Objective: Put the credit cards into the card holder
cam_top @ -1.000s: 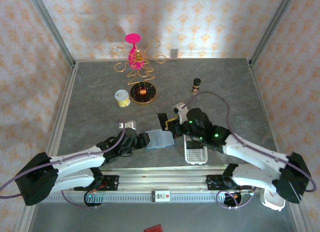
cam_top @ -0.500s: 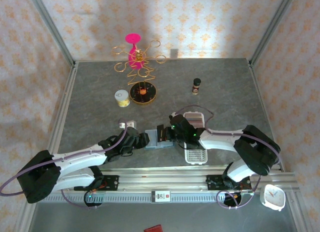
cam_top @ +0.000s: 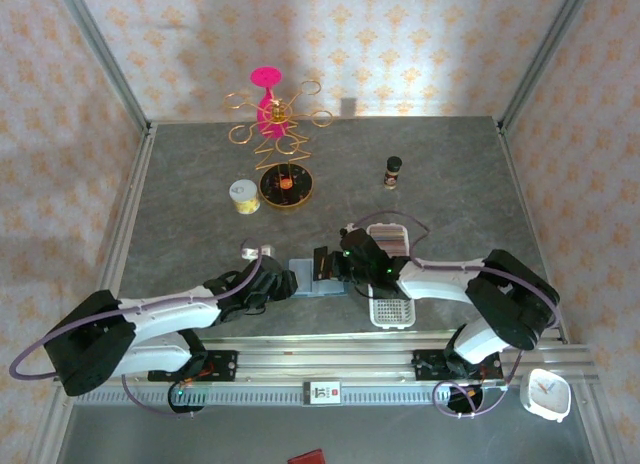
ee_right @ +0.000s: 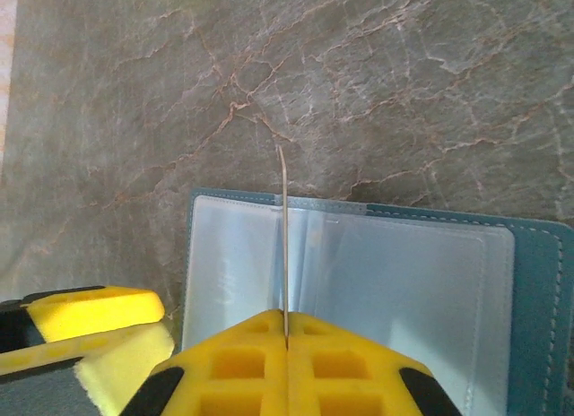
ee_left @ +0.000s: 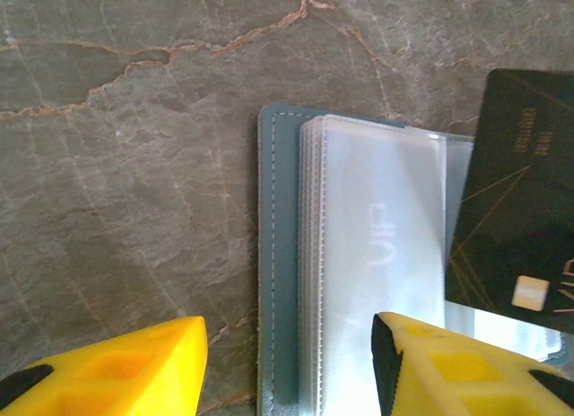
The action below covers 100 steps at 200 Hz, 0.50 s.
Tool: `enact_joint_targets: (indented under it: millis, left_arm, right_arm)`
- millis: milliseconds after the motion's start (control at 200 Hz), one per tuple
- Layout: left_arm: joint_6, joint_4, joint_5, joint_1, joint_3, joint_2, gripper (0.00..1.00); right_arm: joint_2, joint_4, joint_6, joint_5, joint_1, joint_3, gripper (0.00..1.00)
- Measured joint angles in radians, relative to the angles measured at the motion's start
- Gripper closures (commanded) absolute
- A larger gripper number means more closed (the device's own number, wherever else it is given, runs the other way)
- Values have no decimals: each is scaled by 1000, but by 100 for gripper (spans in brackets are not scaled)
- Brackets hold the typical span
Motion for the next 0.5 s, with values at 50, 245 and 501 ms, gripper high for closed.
enact_joint_targets:
  millis: [50, 245, 501]
  left_arm:
    - [8, 0, -1, 0, 2, 5, 47]
    - [40, -3, -23, 0, 35, 21, 47]
    - [61, -2, -22, 0, 41, 67, 51]
  right_arm:
    - [-9, 7, 16, 2, 0, -10, 100]
    - [-24, 37, 71, 3, 0, -47, 100]
    - [-23, 89, 108, 5, 0, -54, 100]
